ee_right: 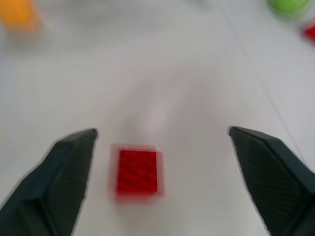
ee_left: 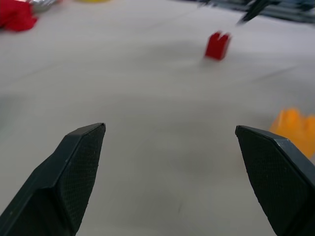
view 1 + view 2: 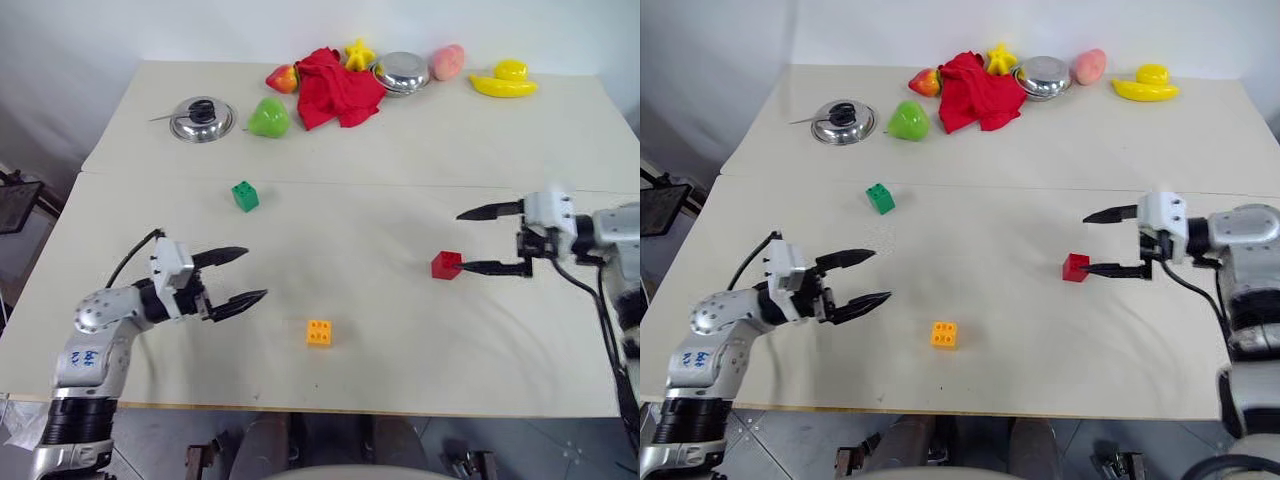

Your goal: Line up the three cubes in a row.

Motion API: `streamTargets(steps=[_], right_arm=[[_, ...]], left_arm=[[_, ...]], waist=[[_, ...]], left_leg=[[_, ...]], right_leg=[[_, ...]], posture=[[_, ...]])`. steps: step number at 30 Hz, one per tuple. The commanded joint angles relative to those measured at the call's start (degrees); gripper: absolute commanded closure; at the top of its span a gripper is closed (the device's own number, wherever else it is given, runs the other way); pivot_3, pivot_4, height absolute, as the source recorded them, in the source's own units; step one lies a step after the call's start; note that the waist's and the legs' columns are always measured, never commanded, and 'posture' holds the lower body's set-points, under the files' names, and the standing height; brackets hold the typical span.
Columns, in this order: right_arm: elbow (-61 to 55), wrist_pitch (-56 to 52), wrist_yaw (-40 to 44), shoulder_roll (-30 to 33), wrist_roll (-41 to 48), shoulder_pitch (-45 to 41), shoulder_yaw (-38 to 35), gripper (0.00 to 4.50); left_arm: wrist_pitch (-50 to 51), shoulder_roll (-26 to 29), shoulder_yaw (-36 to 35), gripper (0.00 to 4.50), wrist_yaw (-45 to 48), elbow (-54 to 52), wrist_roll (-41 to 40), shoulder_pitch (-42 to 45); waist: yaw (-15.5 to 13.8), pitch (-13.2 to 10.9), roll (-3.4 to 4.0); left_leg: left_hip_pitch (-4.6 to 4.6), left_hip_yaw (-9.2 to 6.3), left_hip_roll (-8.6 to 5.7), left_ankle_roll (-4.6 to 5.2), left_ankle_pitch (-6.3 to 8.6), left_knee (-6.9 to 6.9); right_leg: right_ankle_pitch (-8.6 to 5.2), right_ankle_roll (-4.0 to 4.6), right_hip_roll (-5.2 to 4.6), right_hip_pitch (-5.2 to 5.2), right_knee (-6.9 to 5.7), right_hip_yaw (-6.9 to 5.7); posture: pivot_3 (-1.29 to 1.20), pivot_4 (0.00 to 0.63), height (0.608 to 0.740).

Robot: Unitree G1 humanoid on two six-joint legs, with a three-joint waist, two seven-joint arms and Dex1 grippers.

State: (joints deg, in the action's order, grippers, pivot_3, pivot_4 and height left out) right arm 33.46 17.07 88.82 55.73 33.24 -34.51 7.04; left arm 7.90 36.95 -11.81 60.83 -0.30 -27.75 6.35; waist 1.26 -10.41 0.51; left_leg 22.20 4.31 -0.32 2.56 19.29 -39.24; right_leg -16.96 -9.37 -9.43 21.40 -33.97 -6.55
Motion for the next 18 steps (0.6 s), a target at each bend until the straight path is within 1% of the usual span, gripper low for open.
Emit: streamTargets(steps=[1,4,6,8,11,14,18], right_arm=[[-14.38,-4.41,3.68,1.85,9.16,10.38,-7.47,0.04],[-22.29,-6.79,2.42,1.16,10.74,19.63,-12.01,0.04],[-28.21,-8.29,-1.52,-0.28,11.58,25.48,-14.89,0.04],[-33.27,-10.07,-6.06,-2.64,12.38,29.84,-17.74,0.04],[-38.39,-10.44,-11.99,-7.1,11.96,33.19,-21.21,0.04],[-41.57,-10.59,-16.5,-11.07,11.82,35.56,-24.12,0.04],[-43.43,-9.12,-17.95,-15.37,10.27,37.84,-25.26,0.04]], left_arm=[[-3.56,3.3,-3.77,0.0,2.77,3.78,0.91,-2.79],[-6.63,5.15,-7.09,0.0,2.04,11.5,1.82,-2.51],[-9.47,4.77,-10.64,0.0,-2.08,16.36,2.12,-1.55],[-11.89,3.15,-14.03,0.0,-6.74,17.46,2.23,-2.71],[-12.45,0.09,-17.62,0.0,-10.74,14.57,1.11,-7.57],[-11.85,-2.63,-19.6,0.0,-13.52,11.2,0.1,-12.02],[-10.23,-4.89,-18.86,0.0,-16.26,8.07,-0.67,-12.83]], waist=[[-0.07,0.0,0.0],[-0.64,0.0,0.0],[-0.97,0.0,0.0],[-1.06,0.0,-0.03],[-1.07,0.0,-0.03],[-1.19,0.01,-0.07],[-2.0,0.05,-0.2]], left_leg=[[0.01,0.01,-0.01,0.0,0.0,0.0],[-0.02,0.06,-0.01,0.0,0.0,0.0],[-0.05,0.1,0.0,0.0,0.0,-0.01],[-0.08,0.11,0.04,-0.01,0.0,-0.01],[-0.09,0.11,0.02,-0.03,0.02,0.0],[-0.1,0.13,0.01,-0.05,0.04,0.02],[-0.1,0.11,0.02,-0.05,0.04,0.03]], right_leg=[[0.0,0.0,-0.02,0.0,-0.01,-0.01],[0.0,0.0,-0.05,-0.01,-0.03,-0.08],[0.0,0.0,-0.06,0.0,-0.06,-0.06],[0.01,0.0,-0.06,0.01,-0.08,-0.07],[0.07,0.09,-0.11,0.02,-0.09,-0.04],[0.07,0.09,-0.11,0.04,-0.08,-0.03],[0.08,0.11,-0.11,0.03,-0.07,-0.03]], posture=[[0.0,0.15,0.74],[0.0,0.15,0.74],[0.0,0.15,0.74],[0.0,0.15,0.74],[0.0,0.15,0.74],[0.0,0.15,0.74],[0.0,0.15,0.74]])
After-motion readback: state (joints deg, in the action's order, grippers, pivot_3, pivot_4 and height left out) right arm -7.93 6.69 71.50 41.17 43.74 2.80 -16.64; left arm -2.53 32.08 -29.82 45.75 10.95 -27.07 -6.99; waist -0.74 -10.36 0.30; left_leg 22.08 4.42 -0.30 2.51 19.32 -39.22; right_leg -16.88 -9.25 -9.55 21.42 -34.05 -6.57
